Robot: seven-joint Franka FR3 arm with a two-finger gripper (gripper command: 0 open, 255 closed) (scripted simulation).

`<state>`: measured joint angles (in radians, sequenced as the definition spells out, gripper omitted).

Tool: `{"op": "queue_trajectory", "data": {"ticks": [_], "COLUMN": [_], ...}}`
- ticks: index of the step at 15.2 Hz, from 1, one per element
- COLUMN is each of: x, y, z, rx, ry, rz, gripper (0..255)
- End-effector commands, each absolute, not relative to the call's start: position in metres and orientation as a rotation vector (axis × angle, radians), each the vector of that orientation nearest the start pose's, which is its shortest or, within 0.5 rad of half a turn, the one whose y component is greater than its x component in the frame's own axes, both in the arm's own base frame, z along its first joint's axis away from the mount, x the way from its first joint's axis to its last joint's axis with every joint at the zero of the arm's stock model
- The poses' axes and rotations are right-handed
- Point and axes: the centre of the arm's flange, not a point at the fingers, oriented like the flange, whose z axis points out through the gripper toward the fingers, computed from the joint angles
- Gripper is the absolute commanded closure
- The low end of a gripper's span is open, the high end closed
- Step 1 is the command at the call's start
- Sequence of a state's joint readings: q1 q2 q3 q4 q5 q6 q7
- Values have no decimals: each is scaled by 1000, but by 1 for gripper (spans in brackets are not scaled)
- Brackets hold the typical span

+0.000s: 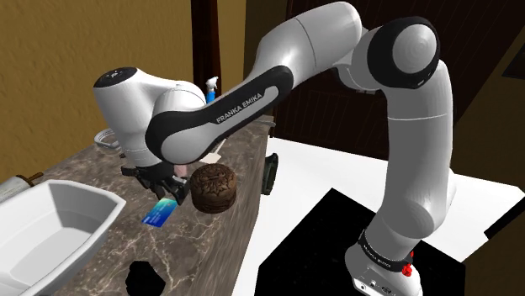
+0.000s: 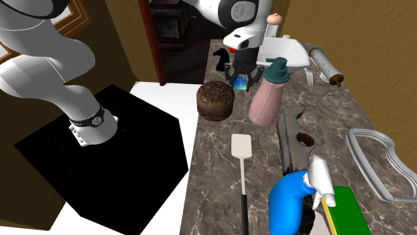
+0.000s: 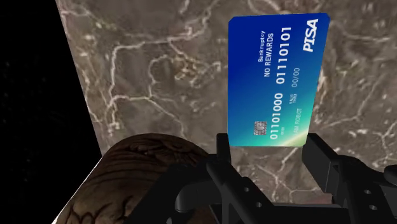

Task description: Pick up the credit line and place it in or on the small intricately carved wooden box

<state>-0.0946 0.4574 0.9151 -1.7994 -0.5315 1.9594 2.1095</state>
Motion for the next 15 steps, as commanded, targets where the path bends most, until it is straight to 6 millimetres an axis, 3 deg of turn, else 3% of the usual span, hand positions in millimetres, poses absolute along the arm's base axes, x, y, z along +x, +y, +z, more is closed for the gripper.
{"op": "queue_trajectory", "data": {"ticks": [1,15], "x": [481,481], "y": [396,396], "z": [378,452], "rx": [-2766,-2766], "ry": [1679,1679], "rz": [-178,-178], "gripper": [255,255]}}
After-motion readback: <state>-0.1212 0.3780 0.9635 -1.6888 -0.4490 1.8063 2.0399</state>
